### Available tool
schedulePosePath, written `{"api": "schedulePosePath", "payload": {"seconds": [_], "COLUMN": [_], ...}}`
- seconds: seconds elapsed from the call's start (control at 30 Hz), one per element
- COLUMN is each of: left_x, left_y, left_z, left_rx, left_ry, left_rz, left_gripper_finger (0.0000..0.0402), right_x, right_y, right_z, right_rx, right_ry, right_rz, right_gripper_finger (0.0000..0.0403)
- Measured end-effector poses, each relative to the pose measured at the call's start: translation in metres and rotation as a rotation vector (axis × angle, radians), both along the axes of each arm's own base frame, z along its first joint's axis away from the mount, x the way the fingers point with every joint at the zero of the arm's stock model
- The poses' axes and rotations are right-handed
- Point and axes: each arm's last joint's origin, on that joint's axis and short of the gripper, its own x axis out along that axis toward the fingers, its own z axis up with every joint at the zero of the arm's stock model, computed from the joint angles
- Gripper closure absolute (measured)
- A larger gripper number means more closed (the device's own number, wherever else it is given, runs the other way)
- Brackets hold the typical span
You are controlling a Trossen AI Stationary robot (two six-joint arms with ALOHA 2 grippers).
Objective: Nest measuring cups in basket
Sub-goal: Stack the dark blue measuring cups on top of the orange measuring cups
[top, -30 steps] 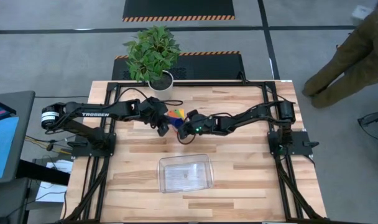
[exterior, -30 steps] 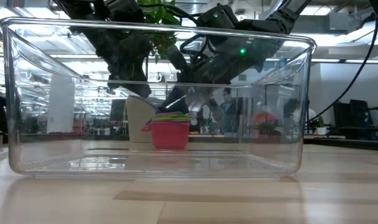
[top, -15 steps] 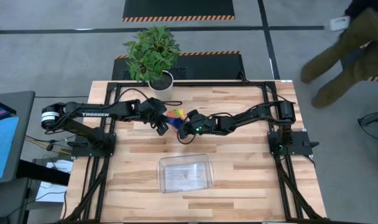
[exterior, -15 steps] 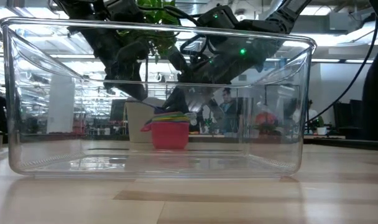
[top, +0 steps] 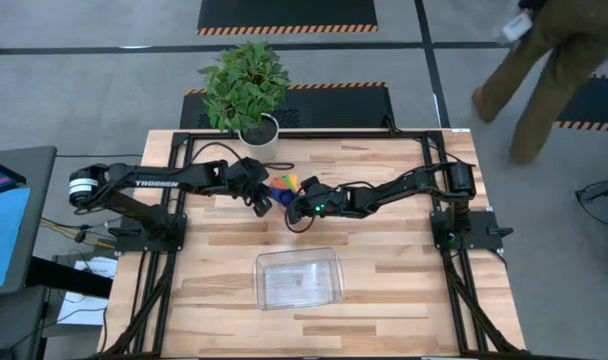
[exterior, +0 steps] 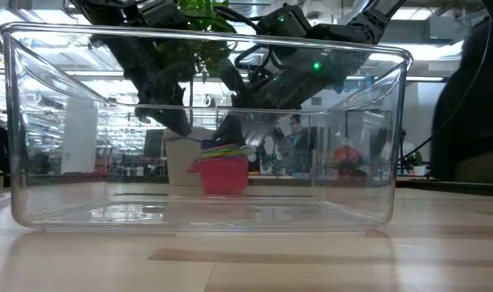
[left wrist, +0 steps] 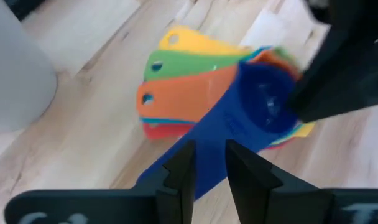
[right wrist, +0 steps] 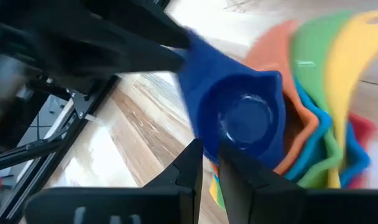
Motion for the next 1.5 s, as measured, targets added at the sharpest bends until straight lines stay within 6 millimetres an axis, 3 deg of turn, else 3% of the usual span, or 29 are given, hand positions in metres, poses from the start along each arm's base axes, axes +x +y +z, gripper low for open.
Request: {"api": "schedulePosePath", "payload": {"seconds": [0.13,0.27,0.6,0.7,0.83,1.0,1.17,1.37,1.5], "left_x": [0.009,0.015,0.011,0.0,-0.009,-0.005,0.008,0.021,0.028], "left_y": [0.001,0.001,-0.002,-0.008,-0.021,-0.034,-0.035,-0.027,-0.018], "left_z": [-0.017,-0.02,0.017,0.028,0.029,0.018,-0.009,-0.034,-0.045], "left_rx": [-0.044,-0.069,-0.035,-0.054,-0.079,-0.043,-0.044,-0.073,-0.047], "left_ry": [0.037,0.003,-0.022,0.009,0.081,0.098,0.05,0.097,0.099], "left_rz": [-0.023,-0.031,-0.067,-0.085,-0.11,-0.137,-0.14,-0.138,-0.129], "left_gripper_finger": [0.0325,0.0325,0.0325,0.0325,0.0325,0.0325,0.0331,0.0352,0.0366], "right_x": [0.0,0.0,0.0,0.001,-0.005,-0.034,-0.067,-0.077,-0.077], "right_y": [0.0,0.0,0.0,0.003,0.009,0.015,0.014,0.019,0.025], "right_z": [-0.001,-0.001,0.0,0.013,0.049,0.082,0.087,0.098,0.102], "right_rx": [0.0,-0.002,-0.003,-0.049,-0.145,-0.28,-0.274,-0.257,-0.268], "right_ry": [0.009,0.009,-0.006,-0.069,-0.158,0.006,0.25,0.246,0.217], "right_rz": [0.0,-0.001,0.001,0.028,0.081,-0.012,-0.103,-0.11,-0.109], "right_gripper_finger": [0.033,0.033,0.033,0.033,0.033,0.0336,0.0389,0.0371,0.0384]}}
